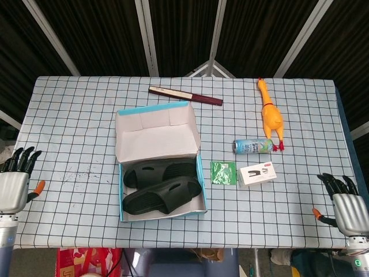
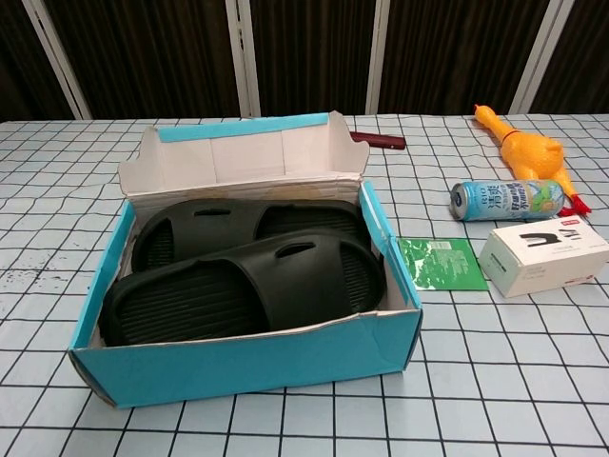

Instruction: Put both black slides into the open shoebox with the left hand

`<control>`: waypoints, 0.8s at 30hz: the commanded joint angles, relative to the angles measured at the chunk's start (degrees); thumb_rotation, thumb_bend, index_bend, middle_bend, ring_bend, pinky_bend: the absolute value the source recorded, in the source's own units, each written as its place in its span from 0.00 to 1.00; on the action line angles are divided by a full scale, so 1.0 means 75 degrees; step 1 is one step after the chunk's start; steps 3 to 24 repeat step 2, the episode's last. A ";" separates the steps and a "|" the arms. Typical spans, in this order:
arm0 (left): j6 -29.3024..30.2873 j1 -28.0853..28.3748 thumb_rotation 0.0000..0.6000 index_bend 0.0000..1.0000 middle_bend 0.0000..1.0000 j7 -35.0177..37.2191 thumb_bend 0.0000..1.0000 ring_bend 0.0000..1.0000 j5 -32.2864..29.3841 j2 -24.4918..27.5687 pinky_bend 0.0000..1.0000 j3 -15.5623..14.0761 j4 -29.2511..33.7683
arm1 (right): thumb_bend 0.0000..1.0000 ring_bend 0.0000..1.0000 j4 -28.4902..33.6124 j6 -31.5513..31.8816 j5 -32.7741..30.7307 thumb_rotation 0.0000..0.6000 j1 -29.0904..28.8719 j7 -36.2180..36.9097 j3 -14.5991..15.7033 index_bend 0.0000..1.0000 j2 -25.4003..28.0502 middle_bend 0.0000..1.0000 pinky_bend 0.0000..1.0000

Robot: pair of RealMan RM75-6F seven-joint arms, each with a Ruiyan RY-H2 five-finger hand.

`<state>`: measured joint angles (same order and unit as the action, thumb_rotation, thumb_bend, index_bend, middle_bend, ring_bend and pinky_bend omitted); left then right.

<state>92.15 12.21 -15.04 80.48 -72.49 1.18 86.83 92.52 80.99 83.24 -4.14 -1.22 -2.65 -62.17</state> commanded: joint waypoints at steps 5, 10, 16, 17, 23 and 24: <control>0.0044 -0.0210 1.00 0.16 0.11 0.0513 0.36 0.09 0.0042 -0.0107 0.22 0.0195 -0.0335 | 0.23 0.20 0.0012 0.0003 -0.0034 1.00 0.0015 -0.0005 -0.0007 0.18 -0.0008 0.16 0.08; 0.0044 -0.0210 1.00 0.16 0.11 0.0513 0.36 0.09 0.0042 -0.0107 0.22 0.0195 -0.0335 | 0.23 0.20 0.0012 0.0003 -0.0034 1.00 0.0015 -0.0005 -0.0007 0.18 -0.0008 0.16 0.08; 0.0044 -0.0210 1.00 0.16 0.11 0.0513 0.36 0.09 0.0042 -0.0107 0.22 0.0195 -0.0335 | 0.23 0.20 0.0012 0.0003 -0.0034 1.00 0.0015 -0.0005 -0.0007 0.18 -0.0008 0.16 0.08; 0.0044 -0.0210 1.00 0.16 0.11 0.0513 0.36 0.09 0.0042 -0.0107 0.22 0.0195 -0.0335 | 0.23 0.20 0.0012 0.0003 -0.0034 1.00 0.0015 -0.0005 -0.0007 0.18 -0.0008 0.16 0.08; 0.0044 -0.0210 1.00 0.16 0.11 0.0513 0.36 0.09 0.0042 -0.0107 0.22 0.0195 -0.0335 | 0.23 0.20 0.0012 0.0003 -0.0034 1.00 0.0015 -0.0005 -0.0007 0.18 -0.0008 0.16 0.08; 0.0044 -0.0210 1.00 0.16 0.11 0.0513 0.36 0.09 0.0042 -0.0107 0.22 0.0195 -0.0335 | 0.23 0.20 0.0012 0.0003 -0.0034 1.00 0.0015 -0.0005 -0.0007 0.18 -0.0008 0.16 0.08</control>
